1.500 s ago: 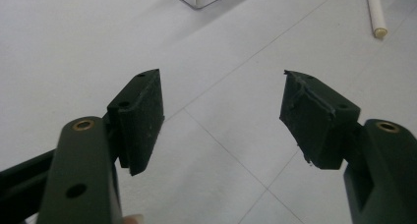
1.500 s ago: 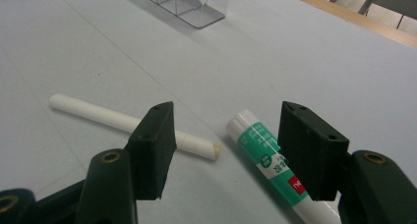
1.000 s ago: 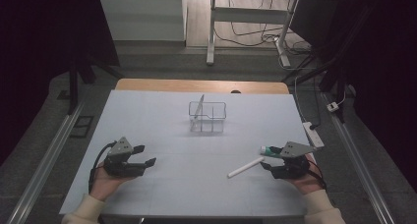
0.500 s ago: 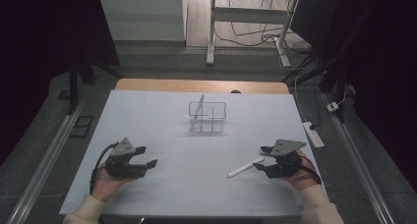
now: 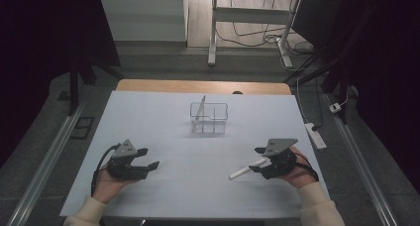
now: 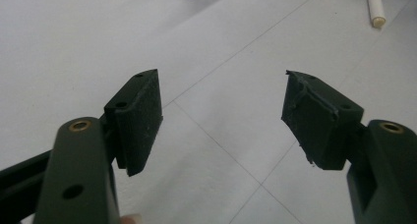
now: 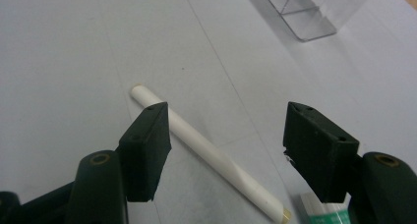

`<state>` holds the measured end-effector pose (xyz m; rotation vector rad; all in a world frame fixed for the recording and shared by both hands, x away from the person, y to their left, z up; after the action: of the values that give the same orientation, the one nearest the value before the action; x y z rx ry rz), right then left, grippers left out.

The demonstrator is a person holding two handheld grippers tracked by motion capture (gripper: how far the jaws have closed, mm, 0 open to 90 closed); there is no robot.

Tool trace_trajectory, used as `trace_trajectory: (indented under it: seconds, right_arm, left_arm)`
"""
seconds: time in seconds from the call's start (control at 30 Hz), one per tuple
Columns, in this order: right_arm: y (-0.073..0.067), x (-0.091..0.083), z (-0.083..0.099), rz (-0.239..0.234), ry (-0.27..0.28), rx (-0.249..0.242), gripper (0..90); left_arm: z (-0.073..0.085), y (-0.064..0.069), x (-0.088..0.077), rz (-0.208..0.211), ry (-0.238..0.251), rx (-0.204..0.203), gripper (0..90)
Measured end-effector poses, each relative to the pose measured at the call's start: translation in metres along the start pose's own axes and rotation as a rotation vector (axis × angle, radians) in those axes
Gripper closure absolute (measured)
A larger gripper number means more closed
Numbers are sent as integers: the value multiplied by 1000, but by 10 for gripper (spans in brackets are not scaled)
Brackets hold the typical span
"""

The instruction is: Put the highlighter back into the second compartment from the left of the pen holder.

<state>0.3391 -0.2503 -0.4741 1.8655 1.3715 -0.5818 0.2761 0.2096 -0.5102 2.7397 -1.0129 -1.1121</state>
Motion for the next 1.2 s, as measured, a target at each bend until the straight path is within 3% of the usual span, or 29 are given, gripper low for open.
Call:
trace_trajectory:
  seconds: [0.33,0.57,0.83,1.03,1.2]
  right_arm:
    - [0,18,-25,-108,-65,-84,341]
    - [-4,30,-28,-175,-111,-106,343]
    - [-6,42,-28,-210,-147,-125,334]
    - [-9,50,-25,-229,-204,-169,343]
    - [-10,55,-24,-256,-219,-188,374]
  left_arm:
    - [0,1,0,3,-3,6,313]
    - [0,2,-1,7,-1,7,313]
    - [0,1,0,4,-4,6,309]
    - [0,1,1,5,-11,11,309]
    - [0,1,2,6,-16,13,309]
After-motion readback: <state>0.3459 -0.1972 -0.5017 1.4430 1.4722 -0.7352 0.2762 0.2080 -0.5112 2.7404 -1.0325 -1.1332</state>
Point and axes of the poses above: each handheld gripper's, and its own axes: x roughly forward along the jaws, z roughly out of its underside, y roughly to its right, the point moved 1 cm from there along x, roughly forward along the jaws, and after that the axes turned 11 degrees about -x, right-handed, at the moved point
